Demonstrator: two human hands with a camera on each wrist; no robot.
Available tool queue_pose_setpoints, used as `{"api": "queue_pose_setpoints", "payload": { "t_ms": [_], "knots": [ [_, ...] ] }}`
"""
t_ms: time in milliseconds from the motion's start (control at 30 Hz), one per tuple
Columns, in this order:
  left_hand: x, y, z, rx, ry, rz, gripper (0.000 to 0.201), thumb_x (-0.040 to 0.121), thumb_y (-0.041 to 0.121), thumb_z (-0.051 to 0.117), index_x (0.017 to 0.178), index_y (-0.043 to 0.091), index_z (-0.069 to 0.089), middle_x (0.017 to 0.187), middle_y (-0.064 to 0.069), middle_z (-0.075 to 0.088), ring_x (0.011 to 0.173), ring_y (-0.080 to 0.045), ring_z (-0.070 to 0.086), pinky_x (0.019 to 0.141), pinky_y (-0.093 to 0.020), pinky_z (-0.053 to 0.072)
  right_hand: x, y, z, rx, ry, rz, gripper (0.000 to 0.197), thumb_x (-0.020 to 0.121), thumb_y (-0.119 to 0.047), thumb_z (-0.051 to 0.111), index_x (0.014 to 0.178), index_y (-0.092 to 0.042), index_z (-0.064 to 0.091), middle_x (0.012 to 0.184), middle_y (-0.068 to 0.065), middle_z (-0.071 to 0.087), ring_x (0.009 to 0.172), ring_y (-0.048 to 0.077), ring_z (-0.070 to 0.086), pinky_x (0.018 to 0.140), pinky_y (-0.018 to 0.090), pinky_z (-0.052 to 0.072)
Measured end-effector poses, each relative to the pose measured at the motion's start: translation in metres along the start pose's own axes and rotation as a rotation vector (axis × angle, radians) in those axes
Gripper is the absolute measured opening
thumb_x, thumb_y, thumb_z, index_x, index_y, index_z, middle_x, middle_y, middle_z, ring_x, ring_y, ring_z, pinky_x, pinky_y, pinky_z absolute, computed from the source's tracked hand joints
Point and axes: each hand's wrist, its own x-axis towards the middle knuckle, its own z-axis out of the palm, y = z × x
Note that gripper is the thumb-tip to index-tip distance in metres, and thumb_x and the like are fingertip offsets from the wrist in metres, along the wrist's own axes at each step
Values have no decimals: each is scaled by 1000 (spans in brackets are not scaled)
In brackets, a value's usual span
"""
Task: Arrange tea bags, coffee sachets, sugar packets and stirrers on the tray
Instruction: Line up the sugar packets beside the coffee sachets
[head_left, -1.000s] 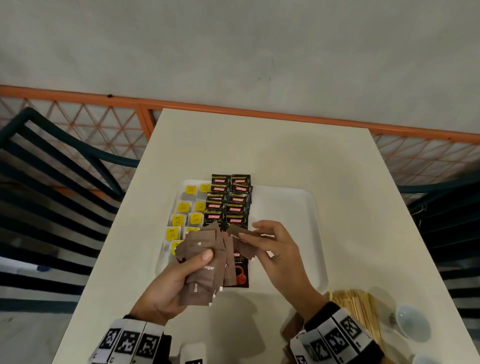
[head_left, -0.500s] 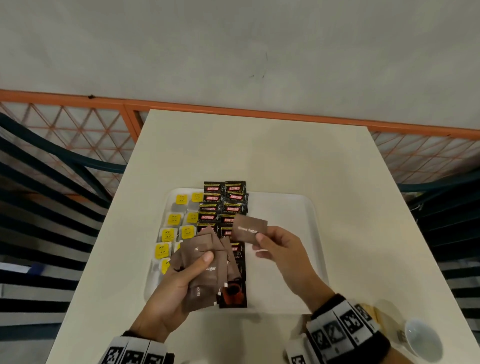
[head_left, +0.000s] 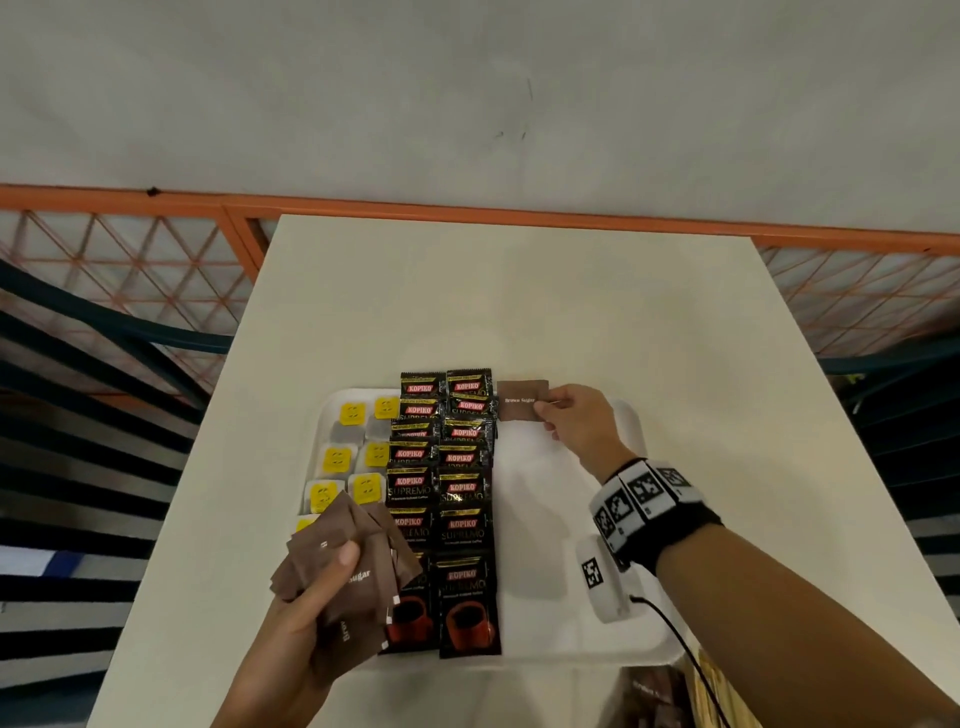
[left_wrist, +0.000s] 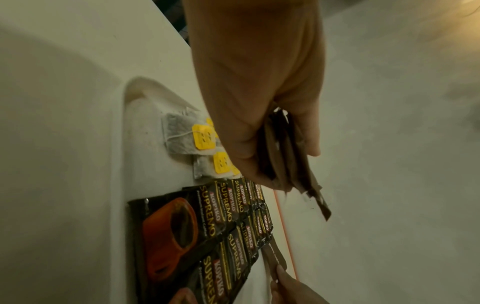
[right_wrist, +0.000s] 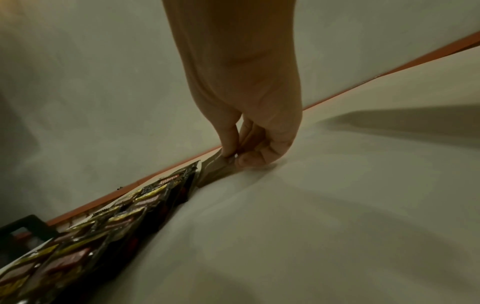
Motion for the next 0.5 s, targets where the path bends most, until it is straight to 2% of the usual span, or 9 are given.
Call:
{"api": "queue_pose_setpoints", "payload": {
  "t_ms": [133, 200, 267, 333, 400, 467, 500],
  "knots": [
    [3, -1, 2, 11, -17, 7, 35, 82, 24, 54, 117, 29, 60, 91, 0, 75, 73, -11, 72, 48, -26, 54, 3, -3, 4, -95, 34, -54, 11, 80, -13, 69, 82, -14, 58, 78, 8, 64, 72, 20, 57, 74, 33, 49],
    [4, -1, 4, 15, -21, 10, 38, 81, 24, 55, 118, 26, 60, 90, -1, 75, 72, -13, 72, 48, -27, 54, 3, -2, 6, -121, 52, -82, 13, 80, -13, 68, 85, -13, 57, 81, 8, 63, 76, 21, 58, 69, 26, 48],
    [3, 1, 8, 23, -26, 16, 38, 79, 24, 56, 117, 24, 60, 86, -2, 75, 69, -14, 72, 47, -27, 54, 0, 0, 6, -142, 64, -87, 14, 81, -13, 68, 86, -12, 54, 75, 2, 59, 74, 18, 56, 58, 15, 42],
    [3, 1, 10, 30, -43, 29, 44, 72, 27, 58, 116, 22, 61, 85, -5, 74, 66, -15, 71, 47, -29, 54, -4, 0, 5, -153, 82, -95, 17, 81, -13, 68, 89, -11, 53, 69, -5, 53, 72, 15, 52, 53, 10, 36],
    [3, 3, 14, 27, -66, 32, 45, 69, 29, 59, 114, 22, 61, 84, -6, 74, 64, -15, 70, 49, -30, 54, -9, -2, 4, -171, 114, -120, 21, 82, -14, 67, 97, -7, 53, 69, -5, 51, 74, 17, 52, 56, 14, 37],
    [4, 5, 20, 22, -80, 41, 40, 69, 28, 59, 109, 23, 63, 80, -4, 73, 62, -14, 69, 48, -28, 53, -19, -9, 4, -196, 132, -158, 24, 84, -17, 65, 102, -5, 53, 77, 1, 56, 78, 20, 56, 63, 20, 38],
    [6, 5, 23, 20, -79, 54, 36, 69, 27, 60, 105, 24, 63, 78, -3, 73, 61, -13, 69, 48, -28, 53, -26, -14, 5, -196, 120, -183, 22, 85, -18, 63, 102, -6, 54, 81, 2, 57, 78, 20, 56, 63, 20, 38]
  ]
}}
